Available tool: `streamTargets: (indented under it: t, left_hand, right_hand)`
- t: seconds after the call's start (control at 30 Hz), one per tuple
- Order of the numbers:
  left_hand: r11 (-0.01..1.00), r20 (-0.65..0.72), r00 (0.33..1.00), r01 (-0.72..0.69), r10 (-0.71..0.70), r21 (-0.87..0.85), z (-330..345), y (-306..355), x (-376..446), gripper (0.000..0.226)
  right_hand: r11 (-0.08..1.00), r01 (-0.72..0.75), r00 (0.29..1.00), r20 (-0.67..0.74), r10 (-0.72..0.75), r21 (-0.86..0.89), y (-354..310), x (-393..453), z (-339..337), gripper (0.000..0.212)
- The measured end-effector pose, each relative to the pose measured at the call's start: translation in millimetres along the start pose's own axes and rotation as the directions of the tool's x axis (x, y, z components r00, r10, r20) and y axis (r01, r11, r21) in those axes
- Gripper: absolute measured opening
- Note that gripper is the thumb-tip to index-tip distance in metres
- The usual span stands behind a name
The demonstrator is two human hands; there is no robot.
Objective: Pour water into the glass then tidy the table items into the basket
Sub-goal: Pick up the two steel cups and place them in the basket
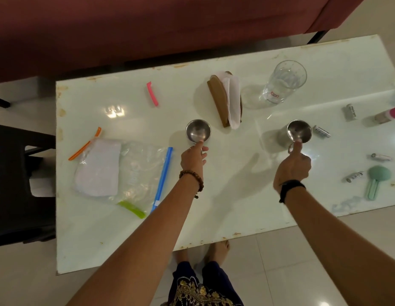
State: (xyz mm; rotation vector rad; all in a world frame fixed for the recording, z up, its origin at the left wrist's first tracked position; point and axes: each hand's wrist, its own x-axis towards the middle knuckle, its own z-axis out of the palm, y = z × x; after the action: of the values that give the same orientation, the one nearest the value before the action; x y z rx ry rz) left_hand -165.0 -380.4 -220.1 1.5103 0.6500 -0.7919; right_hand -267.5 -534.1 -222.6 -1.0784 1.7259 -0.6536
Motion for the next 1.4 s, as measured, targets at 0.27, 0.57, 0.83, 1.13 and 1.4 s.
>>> streamTargets:
  t: [0.27,0.57,0.83,1.13,1.4]
  left_hand:
    - [0.993,0.007,1.000,0.019,-0.018,-0.115,-8.4,-1.7,-1.5,0.021]
    - [0.959,0.058,0.988,-0.125,0.145,-0.256,-122.1,29.4,-41.1,0.026]
    - [0.899,-0.224,0.914,-0.383,0.337,-0.212,-343.0,131.5,-64.2,0.030]
    - [0.753,-0.536,0.841,-0.403,0.079,-0.520,-488.0,233.0,22.1,0.024]
    - [0.624,-0.457,0.873,-0.263,-0.170,-0.736,-554.8,240.8,99.3,0.018]
  right_hand:
    - [0.985,-0.172,0.980,0.105,0.170,0.006,-6.9,7.4,12.5,0.027]
    - [0.994,0.022,0.930,0.361,-0.061,0.111,24.7,-185.8,24.8,0.029]
    - [0.990,0.097,0.662,0.737,-0.140,0.101,30.3,-406.0,109.5,0.032]
    - [0.846,0.513,0.265,0.912,-0.314,0.142,23.4,-566.1,275.1,0.032]
    - [0.312,0.935,-0.117,0.977,-0.180,0.169,47.4,-615.6,355.5,0.037]
